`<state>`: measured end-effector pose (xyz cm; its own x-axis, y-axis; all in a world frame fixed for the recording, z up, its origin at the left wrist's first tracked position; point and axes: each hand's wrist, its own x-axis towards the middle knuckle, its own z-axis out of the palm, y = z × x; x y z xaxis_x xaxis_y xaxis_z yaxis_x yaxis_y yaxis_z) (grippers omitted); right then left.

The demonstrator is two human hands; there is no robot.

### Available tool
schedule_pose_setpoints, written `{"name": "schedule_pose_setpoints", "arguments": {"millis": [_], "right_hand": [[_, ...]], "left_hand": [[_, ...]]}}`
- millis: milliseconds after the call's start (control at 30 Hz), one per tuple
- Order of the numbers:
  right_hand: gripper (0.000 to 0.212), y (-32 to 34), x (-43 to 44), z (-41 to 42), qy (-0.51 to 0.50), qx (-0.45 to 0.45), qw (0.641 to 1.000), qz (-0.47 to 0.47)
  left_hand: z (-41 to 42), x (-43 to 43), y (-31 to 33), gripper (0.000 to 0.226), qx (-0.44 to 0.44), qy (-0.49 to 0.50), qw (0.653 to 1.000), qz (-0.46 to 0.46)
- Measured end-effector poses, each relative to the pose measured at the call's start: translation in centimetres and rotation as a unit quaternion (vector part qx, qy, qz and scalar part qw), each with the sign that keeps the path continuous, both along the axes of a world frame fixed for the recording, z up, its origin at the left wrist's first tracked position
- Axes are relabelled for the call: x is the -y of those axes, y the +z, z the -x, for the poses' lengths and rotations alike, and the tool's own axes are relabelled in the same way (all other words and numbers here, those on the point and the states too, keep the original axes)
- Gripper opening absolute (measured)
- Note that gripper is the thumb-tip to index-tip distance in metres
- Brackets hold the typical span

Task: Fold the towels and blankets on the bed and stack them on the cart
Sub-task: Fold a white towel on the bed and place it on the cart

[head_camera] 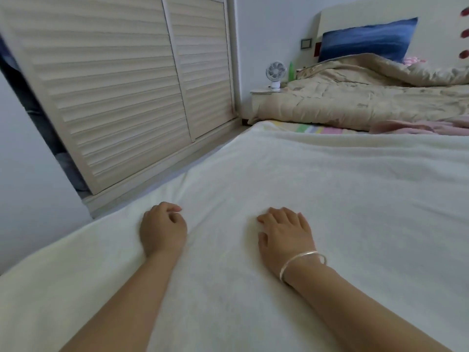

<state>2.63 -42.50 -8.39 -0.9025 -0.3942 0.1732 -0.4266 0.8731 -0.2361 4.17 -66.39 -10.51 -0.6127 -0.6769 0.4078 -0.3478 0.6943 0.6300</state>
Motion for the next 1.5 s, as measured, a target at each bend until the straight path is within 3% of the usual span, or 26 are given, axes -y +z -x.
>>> {"name": "schedule_pose_setpoints", "arguments": {"millis": [67,100,200,333,500,567,700,767,833,933,1000,1067,1167,1300,1367,1500], "right_hand": [[0.04,0.0,0.5,-0.8,-0.009,-0.025,0.999,0.021],[0.037,0.0,0.8,-1.3,-0.012,-0.052,0.998,0.037],[0.031,-0.3,1.7,-2.6,-0.011,-0.088,0.994,0.057],[0.031,-0.3,2.4,-4.8,-0.016,-0.098,0.994,0.043],[0.049,1.2,3.4,-7.2,0.021,-0.017,0.999,0.027],[0.052,2.1,3.7,-8.5,0.029,0.0,0.999,0.028],[0.047,3.8,3.1,-11.7,0.055,0.045,0.996,0.055],[0.036,5.1,1.7,-13.6,0.047,0.097,0.988,0.114],[0.025,7.2,-1.2,-15.5,0.0,0.202,0.95,0.237],[0.044,10.5,-6.9,-17.8,-0.1,0.389,0.796,0.452],[0.056,12.3,-12.8,-19.0,-0.139,0.432,0.71,0.539],[0.047,13.0,-18.3,-19.8,-0.172,0.416,0.713,0.538],[0.02,12.2,-29.0,-21.4,-0.225,0.338,0.795,0.45],[0.019,9.5,-44.5,-24.8,-0.36,0.261,0.794,0.415],[0.021,8.3,-51.3,-27.3,-0.412,0.219,0.788,0.402],[0.015,7.4,-64.4,-34.1,-0.477,0.147,0.762,0.411]], "left_hand": [[-0.6,1.1,1.2,0.031,-0.024,-0.03,0.996,-0.076],[-1.4,2.0,1.9,0.033,-0.022,-0.037,0.997,-0.068],[-4.9,6.5,2.7,0.04,0.058,-0.009,0.998,0.03],[-9.2,11.1,2.9,0.038,0.168,0.073,0.979,0.089],[-13.4,12.1,4.8,0.032,0.318,0.165,0.927,0.11],[-14.7,11.9,5.9,0.038,0.334,0.178,0.916,0.133],[-16.4,9.2,8.3,0.019,0.309,0.099,0.931,0.165],[-16.6,5.5,9.9,0.022,0.264,0.013,0.955,0.134],[-16.2,-0.7,11.8,0.026,0.217,-0.099,0.969,0.063],[-16.5,-12.0,13.5,0.025,0.155,-0.274,0.948,-0.054],[-17.7,-21.1,14.5,0.023,0.145,-0.402,0.895,-0.132],[-19.1,-28.8,14.7,0.03,0.181,-0.526,0.803,-0.212],[-21.1,-39.7,14.7,0.045,0.248,-0.623,0.708,-0.22],[-23.5,-51.7,14.1,0.011,0.322,-0.666,0.625,-0.251],[-24.7,-56.4,13.3,0.014,0.318,-0.665,0.626,-0.255],[-27.2,-65.0,12.1,0.019,0.289,-0.635,0.672,-0.248]]}}
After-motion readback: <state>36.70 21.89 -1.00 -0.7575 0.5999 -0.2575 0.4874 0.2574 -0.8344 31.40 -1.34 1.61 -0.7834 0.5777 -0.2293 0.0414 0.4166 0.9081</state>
